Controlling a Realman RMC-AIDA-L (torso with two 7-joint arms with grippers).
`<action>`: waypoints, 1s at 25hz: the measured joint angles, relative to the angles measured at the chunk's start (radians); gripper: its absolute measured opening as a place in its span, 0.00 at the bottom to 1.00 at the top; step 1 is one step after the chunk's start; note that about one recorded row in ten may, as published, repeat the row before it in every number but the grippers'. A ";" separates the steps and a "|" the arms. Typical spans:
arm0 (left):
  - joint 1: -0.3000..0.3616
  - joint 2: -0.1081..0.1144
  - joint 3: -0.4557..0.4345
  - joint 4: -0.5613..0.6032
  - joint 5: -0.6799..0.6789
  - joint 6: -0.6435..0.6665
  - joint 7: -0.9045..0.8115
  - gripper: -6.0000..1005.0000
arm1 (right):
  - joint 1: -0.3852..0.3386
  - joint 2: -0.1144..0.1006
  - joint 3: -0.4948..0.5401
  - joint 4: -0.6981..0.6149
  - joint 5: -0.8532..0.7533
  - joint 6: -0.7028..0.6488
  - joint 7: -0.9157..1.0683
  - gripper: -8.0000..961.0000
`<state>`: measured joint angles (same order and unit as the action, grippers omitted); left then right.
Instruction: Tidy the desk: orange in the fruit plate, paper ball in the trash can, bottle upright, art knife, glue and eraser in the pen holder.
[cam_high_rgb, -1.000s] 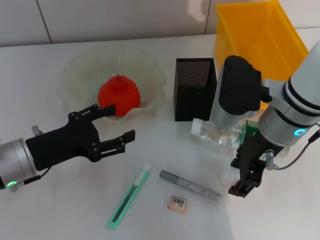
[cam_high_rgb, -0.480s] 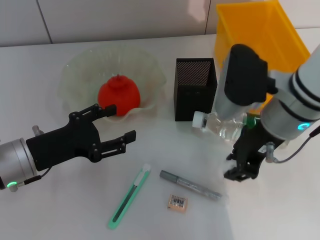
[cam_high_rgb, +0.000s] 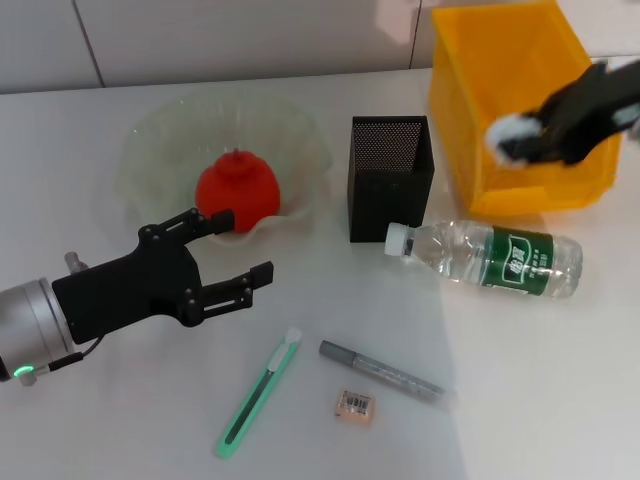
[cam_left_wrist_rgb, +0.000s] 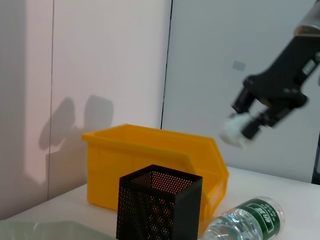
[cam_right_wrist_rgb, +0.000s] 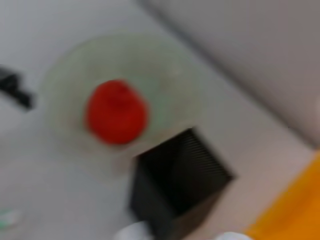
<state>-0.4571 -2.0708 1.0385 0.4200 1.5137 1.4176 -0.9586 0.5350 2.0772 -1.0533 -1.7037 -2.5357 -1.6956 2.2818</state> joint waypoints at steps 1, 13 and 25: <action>-0.001 0.000 0.000 -0.002 0.001 0.002 0.001 0.77 | 0.000 -0.001 0.048 0.005 -0.006 0.033 -0.022 0.34; -0.005 -0.001 0.000 0.000 -0.003 0.027 0.009 0.76 | 0.025 -0.001 0.051 0.282 -0.127 0.404 -0.067 0.35; -0.006 0.000 0.000 0.003 -0.002 0.048 0.009 0.76 | 0.066 0.001 0.039 0.402 -0.175 0.495 -0.007 0.51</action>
<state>-0.4628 -2.0708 1.0384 0.4226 1.5114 1.4657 -0.9495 0.6014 2.0777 -1.0144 -1.3021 -2.7104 -1.2007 2.2750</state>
